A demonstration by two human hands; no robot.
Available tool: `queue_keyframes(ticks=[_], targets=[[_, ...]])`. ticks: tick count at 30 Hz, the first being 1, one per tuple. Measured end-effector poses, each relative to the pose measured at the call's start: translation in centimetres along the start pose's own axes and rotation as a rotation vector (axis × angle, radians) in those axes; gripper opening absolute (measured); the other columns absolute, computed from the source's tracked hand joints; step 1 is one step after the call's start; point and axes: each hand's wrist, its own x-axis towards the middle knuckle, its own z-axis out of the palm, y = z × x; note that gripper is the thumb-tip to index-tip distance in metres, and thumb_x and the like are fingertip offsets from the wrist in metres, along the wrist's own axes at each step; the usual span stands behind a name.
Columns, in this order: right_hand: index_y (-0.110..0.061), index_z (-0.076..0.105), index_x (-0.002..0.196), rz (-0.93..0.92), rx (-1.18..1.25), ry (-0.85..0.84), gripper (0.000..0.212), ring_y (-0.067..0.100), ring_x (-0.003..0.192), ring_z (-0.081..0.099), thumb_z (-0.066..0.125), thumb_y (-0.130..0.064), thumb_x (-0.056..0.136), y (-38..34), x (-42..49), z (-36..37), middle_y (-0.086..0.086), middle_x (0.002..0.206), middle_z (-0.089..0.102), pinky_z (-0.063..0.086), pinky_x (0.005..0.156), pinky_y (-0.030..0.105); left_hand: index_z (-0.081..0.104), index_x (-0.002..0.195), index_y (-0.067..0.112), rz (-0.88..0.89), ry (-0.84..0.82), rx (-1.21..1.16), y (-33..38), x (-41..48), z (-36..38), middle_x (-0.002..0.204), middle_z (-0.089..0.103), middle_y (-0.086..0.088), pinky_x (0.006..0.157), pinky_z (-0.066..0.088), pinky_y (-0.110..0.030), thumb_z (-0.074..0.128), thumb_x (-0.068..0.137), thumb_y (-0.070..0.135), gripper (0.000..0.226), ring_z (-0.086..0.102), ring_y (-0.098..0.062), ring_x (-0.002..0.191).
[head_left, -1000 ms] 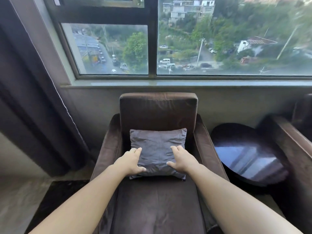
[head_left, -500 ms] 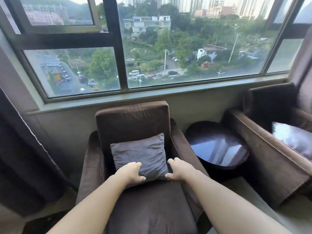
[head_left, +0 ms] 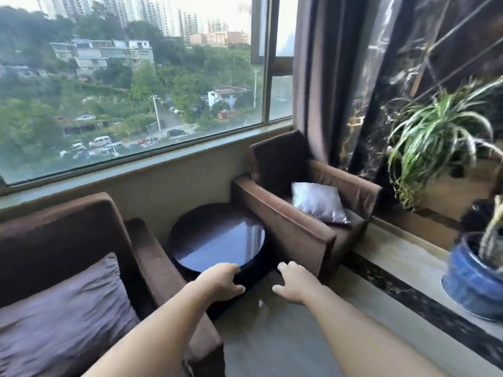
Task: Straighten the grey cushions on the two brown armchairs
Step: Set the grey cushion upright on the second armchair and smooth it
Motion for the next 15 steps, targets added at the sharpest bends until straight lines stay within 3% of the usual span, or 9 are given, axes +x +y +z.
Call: queue_keyframes(ticks=[7, 11, 15], targets=[[-0.018, 0.046, 0.130, 0.286, 0.055, 0.061, 0.055, 0.031, 0.126, 0.045, 0.054, -0.051, 0.087, 16.8, -1.2, -3.1, 0.009, 0.130, 0.050, 0.043, 0.098, 0.044, 0.056, 0.128, 0.017, 0.273, -0.069, 0.117, 16.0, 11.3, 0.3, 0.125, 0.059, -0.005, 0.095, 0.049, -0.036, 0.059, 0.082, 0.041, 0.052, 0.056, -0.027, 0.119], [-0.017, 0.044, 0.131, 0.372, 0.112, 0.050, 0.055, 0.032, 0.130, 0.040, 0.055, -0.048, 0.087, 23.6, 0.8, -4.6, 0.010, 0.133, 0.044, 0.043, 0.100, 0.044, 0.059, 0.108, 0.017, 0.337, -0.094, 0.161, 22.0, 18.1, 0.9, 0.118, 0.062, -0.006, 0.090, 0.051, -0.036, 0.058, 0.077, 0.043, 0.041, 0.060, -0.029, 0.114], [-0.016, 0.046, 0.130, 0.450, 0.164, 0.020, 0.057, 0.033, 0.128, 0.043, 0.058, -0.049, 0.085, 30.3, 5.0, -6.6, 0.011, 0.133, 0.042, 0.043, 0.100, 0.044, 0.060, 0.108, 0.017, 0.374, -0.130, 0.194, 26.5, 26.2, 0.8, 0.120, 0.064, -0.006, 0.092, 0.052, -0.036, 0.057, 0.079, 0.039, 0.037, 0.061, -0.030, 0.114]])
